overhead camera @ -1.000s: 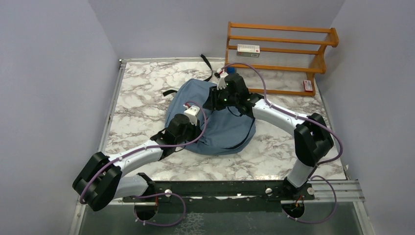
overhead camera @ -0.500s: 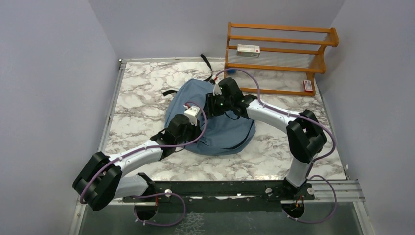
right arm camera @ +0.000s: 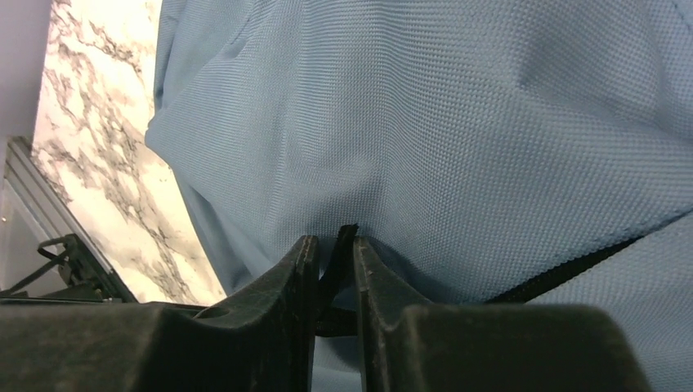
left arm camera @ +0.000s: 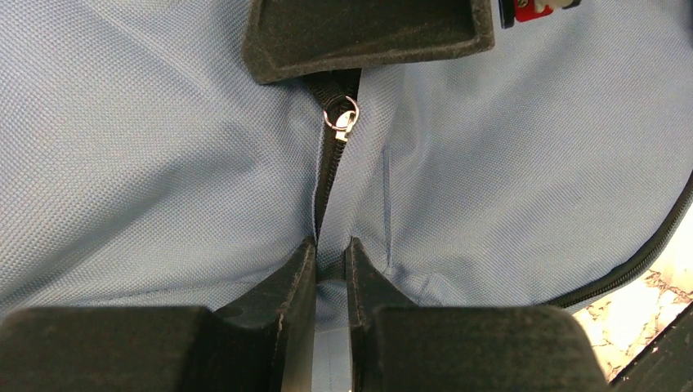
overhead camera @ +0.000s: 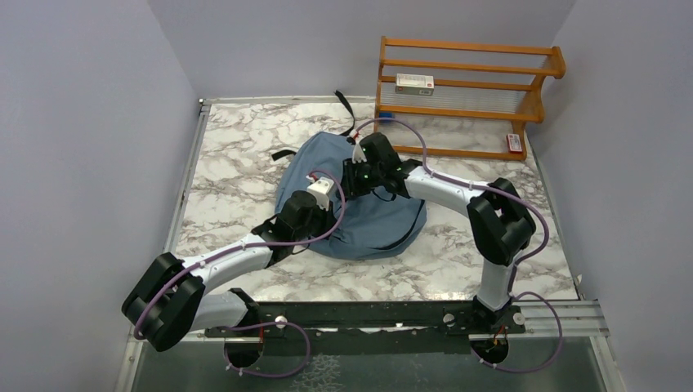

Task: Pack the student bag
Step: Zip the student bag at the center of the board.

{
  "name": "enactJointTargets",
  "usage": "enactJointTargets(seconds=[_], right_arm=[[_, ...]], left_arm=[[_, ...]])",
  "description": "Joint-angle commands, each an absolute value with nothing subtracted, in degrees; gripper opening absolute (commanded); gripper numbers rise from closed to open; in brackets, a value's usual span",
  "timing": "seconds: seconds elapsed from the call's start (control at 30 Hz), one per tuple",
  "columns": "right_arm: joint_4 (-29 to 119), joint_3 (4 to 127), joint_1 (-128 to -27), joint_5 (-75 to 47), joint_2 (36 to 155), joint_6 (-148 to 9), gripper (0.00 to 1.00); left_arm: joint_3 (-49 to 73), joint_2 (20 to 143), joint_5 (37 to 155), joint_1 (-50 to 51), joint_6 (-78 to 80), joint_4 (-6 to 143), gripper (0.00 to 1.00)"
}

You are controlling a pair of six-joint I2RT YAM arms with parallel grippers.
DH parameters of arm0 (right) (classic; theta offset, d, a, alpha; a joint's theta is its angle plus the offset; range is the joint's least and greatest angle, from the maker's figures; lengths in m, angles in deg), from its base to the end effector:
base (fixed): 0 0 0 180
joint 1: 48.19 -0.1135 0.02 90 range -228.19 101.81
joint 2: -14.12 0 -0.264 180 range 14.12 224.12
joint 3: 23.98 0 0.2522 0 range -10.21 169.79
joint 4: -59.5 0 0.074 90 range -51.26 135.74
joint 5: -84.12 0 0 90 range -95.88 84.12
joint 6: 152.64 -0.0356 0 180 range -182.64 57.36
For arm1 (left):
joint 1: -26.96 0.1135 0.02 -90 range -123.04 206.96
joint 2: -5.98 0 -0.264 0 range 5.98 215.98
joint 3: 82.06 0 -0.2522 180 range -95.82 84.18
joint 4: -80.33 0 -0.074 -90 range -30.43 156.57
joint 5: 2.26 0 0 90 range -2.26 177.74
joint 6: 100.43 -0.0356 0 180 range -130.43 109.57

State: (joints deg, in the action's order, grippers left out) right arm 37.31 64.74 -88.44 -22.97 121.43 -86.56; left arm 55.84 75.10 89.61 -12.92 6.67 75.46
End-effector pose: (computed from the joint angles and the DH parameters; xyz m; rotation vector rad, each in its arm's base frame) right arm 0.3133 0.2790 0.2146 -0.5073 2.3660 0.8947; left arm 0.1862 -0.1571 0.1877 0.4521 2.1437 -0.6120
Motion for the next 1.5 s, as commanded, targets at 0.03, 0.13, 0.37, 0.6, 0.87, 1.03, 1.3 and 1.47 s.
enactJointTargets(seconds=[0.03,0.13,0.37,0.6,0.87,1.03,1.3,1.47], right_arm=[[39.8,64.0,-88.8,-22.1,120.9,-86.7,0.13],[44.8,60.6,-88.8,-19.6,117.8,-87.2,0.01],[55.5,54.4,-88.8,-16.5,112.6,-88.9,0.01],[61.1,51.8,-88.8,-9.7,109.3,-88.6,0.0],[60.0,52.8,-88.8,-4.5,108.8,-86.4,0.0],[61.7,53.5,-88.3,-0.3,109.9,-84.0,0.0],[64.0,56.3,-85.1,1.6,113.0,-81.4,0.0],[65.3,57.4,-83.5,2.8,114.5,-79.5,0.0]], left_arm=[[57.0,75.0,90.6,-13.6,6.9,73.7,0.0],[57.0,75.1,90.5,-13.6,7.0,73.8,0.0],[57.0,75.2,90.6,-13.6,7.0,73.8,0.0],[56.9,74.7,90.0,-13.6,7.0,73.4,0.0],[56.8,75.0,90.1,-13.6,7.0,73.3,0.0],[56.8,75.0,89.1,-13.6,7.4,72.4,0.0],[57.6,73.8,88.6,-13.6,7.9,72.2,0.0],[58.1,73.2,88.2,-13.6,8.6,72.0,0.0]])
